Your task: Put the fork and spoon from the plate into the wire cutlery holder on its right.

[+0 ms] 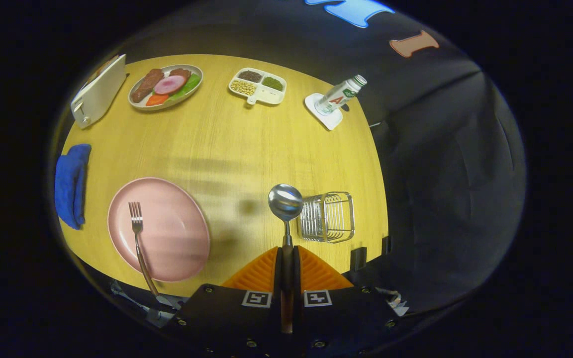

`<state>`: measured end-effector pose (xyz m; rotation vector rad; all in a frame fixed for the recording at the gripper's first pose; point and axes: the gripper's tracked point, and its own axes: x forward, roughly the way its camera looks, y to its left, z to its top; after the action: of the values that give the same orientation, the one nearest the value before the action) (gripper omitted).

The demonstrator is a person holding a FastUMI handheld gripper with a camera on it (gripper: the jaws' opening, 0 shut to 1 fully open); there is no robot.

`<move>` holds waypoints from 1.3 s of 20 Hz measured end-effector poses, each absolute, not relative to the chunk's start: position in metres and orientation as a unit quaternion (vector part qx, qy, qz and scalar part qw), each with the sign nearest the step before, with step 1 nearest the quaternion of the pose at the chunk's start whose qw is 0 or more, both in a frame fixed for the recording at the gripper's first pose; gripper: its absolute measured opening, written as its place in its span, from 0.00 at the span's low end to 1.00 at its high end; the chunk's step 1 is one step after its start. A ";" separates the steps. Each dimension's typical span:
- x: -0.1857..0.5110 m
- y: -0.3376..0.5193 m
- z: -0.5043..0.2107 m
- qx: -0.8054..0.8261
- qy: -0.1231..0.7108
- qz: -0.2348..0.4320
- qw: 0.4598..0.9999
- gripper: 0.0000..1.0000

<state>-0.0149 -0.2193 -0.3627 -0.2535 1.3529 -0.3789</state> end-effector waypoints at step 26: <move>-0.029 -0.300 -0.378 -0.071 0.648 -0.223 0.725 0.43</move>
<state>-0.0291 -0.3002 -0.3782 -0.1559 1.4304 -0.4921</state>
